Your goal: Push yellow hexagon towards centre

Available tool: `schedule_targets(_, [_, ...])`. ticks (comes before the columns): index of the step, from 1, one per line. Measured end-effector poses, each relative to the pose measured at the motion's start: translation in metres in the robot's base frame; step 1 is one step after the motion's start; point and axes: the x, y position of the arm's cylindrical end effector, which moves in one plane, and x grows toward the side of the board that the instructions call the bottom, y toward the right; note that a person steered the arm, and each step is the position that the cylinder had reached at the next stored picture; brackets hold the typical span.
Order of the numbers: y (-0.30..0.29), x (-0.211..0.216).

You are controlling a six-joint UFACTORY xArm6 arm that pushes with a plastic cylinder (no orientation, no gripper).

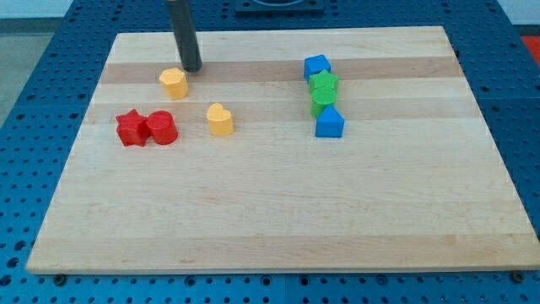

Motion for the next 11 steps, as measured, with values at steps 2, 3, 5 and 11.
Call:
schedule_targets(2, [-0.056,0.032])
schedule_targets(3, [-0.058,0.037])
schedule_targets(5, [-0.034,0.038])
schedule_targets(11, [0.058,0.067])
